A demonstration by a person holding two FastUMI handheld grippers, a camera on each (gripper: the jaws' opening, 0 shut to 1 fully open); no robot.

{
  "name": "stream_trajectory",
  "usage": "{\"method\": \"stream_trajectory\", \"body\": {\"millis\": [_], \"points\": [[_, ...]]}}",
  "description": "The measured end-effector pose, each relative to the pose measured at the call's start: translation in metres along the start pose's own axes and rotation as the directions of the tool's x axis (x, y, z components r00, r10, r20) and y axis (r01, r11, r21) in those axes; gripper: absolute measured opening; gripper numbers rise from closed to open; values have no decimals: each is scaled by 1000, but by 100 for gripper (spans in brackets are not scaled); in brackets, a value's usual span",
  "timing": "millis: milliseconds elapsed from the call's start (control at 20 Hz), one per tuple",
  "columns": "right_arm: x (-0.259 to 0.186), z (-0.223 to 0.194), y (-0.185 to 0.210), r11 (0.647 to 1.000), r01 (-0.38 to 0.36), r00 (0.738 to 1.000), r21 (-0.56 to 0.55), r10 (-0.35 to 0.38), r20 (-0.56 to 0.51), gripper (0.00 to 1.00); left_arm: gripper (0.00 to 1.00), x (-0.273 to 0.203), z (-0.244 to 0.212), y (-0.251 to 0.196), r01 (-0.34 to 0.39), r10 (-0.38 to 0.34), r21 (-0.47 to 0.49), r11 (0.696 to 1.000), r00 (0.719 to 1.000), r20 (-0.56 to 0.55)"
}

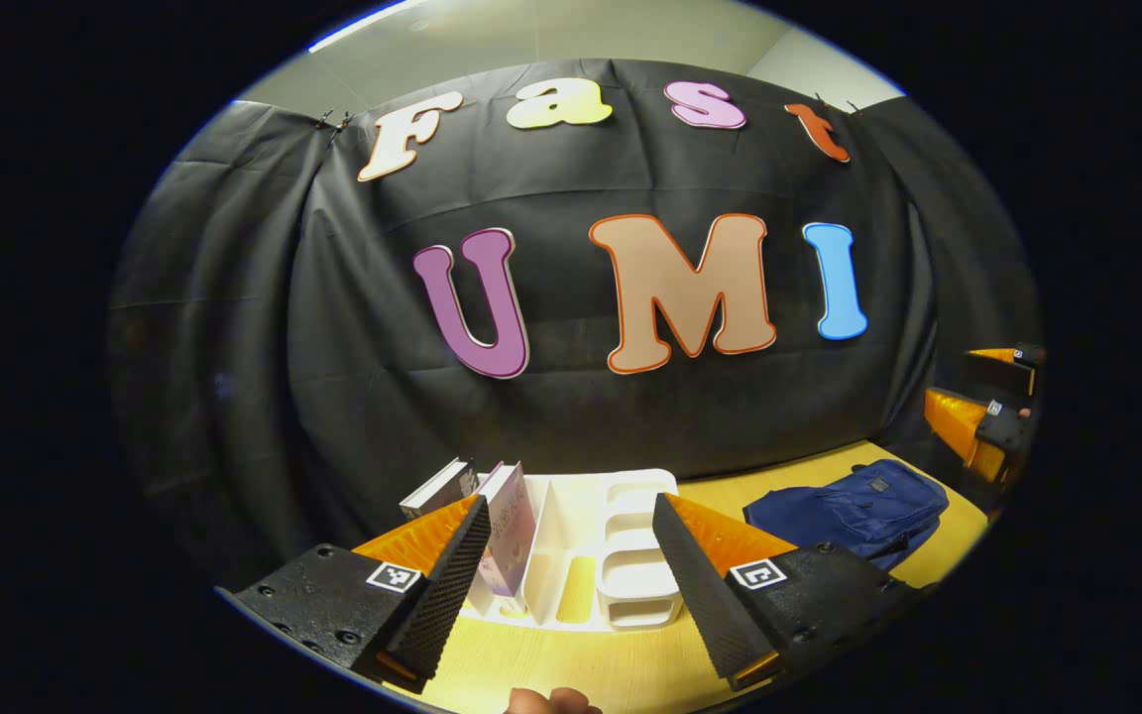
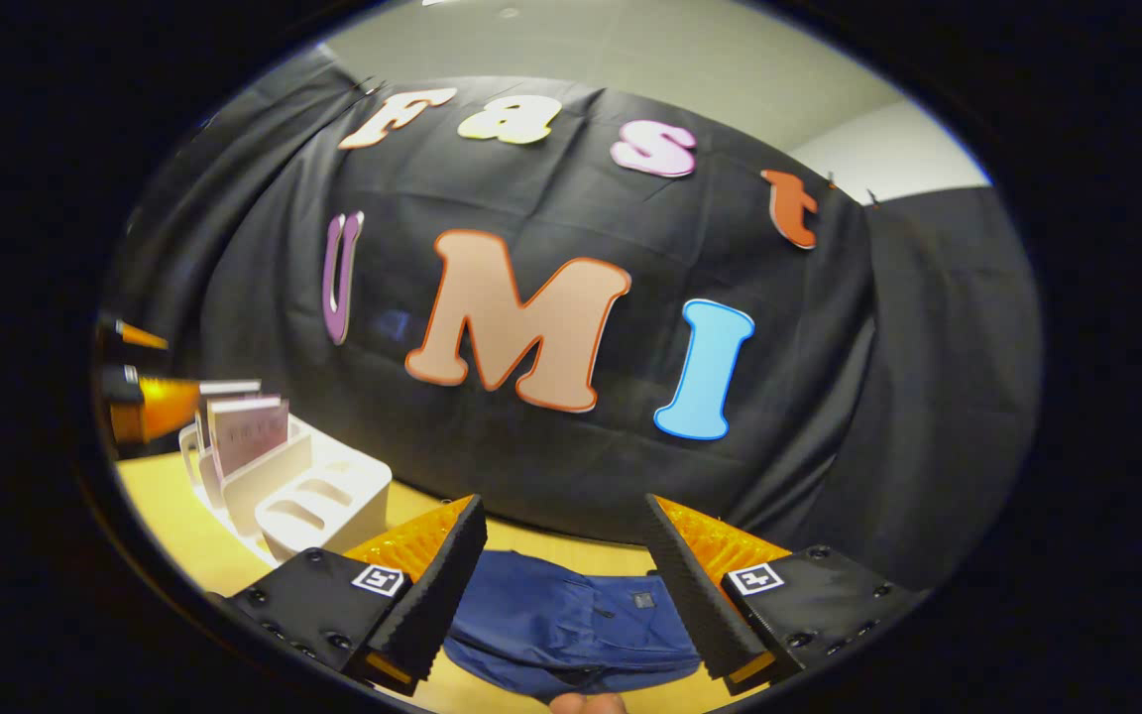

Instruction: Open the schoolbag, grab two books from the bookshelf and put them into the schoolbag.

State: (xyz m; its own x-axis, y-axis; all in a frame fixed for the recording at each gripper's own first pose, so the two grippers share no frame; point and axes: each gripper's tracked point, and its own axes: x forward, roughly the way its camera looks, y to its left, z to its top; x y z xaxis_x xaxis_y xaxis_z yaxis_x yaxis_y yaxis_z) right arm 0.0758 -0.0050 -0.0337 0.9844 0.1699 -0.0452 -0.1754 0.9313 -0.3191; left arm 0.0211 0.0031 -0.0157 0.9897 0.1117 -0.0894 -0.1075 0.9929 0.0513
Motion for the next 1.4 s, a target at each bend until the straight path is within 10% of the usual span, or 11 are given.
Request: {"method": "stream_trajectory", "body": {"millis": [200,350,400,450,800,1050,1350,1400], "points": [[12,-33,7,957,-57,998,-283,52,-24,100,97,-2,-10,14,-35,35,-14,999,999,-27],[13,-64,37,877,-143,990,-458,136,-48,100,96,-1,-17,18,-44,43,-39,998,998,-47],[15,-75,47,842,-169,985,-512,160,-62,87,96,-1,-20,17,-43,40,-45,998,998,-58],[18,-91,55,807,-199,980,-555,179,-91,97,97,-3,-24,17,-38,35,-48,998,997,-73],[44,-207,87,596,-399,915,-697,214,-342,86,96,-5,-39,27,-71,61,-81,994,990,-127],[69,-244,107,433,-422,906,-796,215,-363,85,97,-6,-41,34,-90,79,-81,993,988,-130],[93,-254,118,322,-430,900,-844,220,-375,77,97,-6,-45,44,-116,103,-92,989,985,-137],[94,-261,121,294,-458,886,-839,228,-404,100,97,-5,-46,45,-120,106,-93,988,984,-143]]}}
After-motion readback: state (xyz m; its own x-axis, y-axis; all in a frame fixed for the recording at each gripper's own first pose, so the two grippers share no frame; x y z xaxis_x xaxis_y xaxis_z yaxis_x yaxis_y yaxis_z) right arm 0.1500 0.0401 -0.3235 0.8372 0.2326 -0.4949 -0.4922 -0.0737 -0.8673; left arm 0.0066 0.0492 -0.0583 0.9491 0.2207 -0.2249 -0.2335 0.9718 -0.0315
